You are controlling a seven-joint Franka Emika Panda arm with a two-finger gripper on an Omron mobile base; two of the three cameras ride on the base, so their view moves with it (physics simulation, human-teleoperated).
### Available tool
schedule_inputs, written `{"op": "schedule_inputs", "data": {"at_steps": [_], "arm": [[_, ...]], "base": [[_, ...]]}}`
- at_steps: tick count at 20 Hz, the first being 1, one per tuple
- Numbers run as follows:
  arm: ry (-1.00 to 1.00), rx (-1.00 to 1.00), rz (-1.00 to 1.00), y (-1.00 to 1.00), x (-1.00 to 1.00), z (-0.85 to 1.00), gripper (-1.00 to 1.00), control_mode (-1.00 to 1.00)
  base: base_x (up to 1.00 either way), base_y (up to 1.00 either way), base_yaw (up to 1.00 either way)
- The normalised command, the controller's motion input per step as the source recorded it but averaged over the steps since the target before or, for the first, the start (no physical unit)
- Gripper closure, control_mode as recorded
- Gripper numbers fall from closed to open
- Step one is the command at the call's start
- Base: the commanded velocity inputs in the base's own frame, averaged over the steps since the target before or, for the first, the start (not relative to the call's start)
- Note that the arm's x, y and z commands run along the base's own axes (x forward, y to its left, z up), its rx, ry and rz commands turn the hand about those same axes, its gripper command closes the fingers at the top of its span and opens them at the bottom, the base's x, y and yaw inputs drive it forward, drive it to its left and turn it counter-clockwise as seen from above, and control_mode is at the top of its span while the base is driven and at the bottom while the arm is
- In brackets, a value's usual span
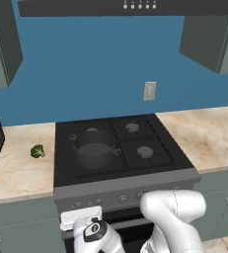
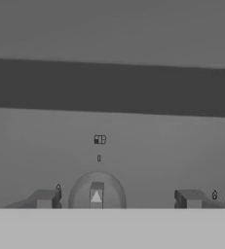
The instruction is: Turn on the burner for the pot on the stove. Wait thirty seconds for the pot to heat up. Then add the broccoli to the pot.
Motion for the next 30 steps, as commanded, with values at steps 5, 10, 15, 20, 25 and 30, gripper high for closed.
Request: {"op": "schedule_inputs", "data": {"at_steps": [5, 10, 15, 20, 25, 30], "arm": [[0.00, 0.00, 0.00, 0.04, 0.25, -0.02, -1.00, -1.00], [0.00, 0.00, 0.00, 0.00, 0.39, -0.02, -1.00, -1.00], [0.00, 0.00, 0.00, 0.04, 0.43, -0.07, -1.00, -1.00], [0.00, 0.00, 0.00, 0.13, 0.41, -0.01, -1.00, -1.00], [0.01, 0.00, 0.00, 0.01, 0.44, 0.00, 1.00, -1.00], [0.00, 0.00, 0.00, 0.00, 0.41, 0.00, 1.00, -1.00]], "base": [[0.00, 0.00, 0.00], [0.00, 0.00, 0.00], [0.00, 0.00, 0.00], [0.00, 0.00, 0.00], [0.00, 0.00, 0.00], [0.00, 0.00, 0.00]]}}
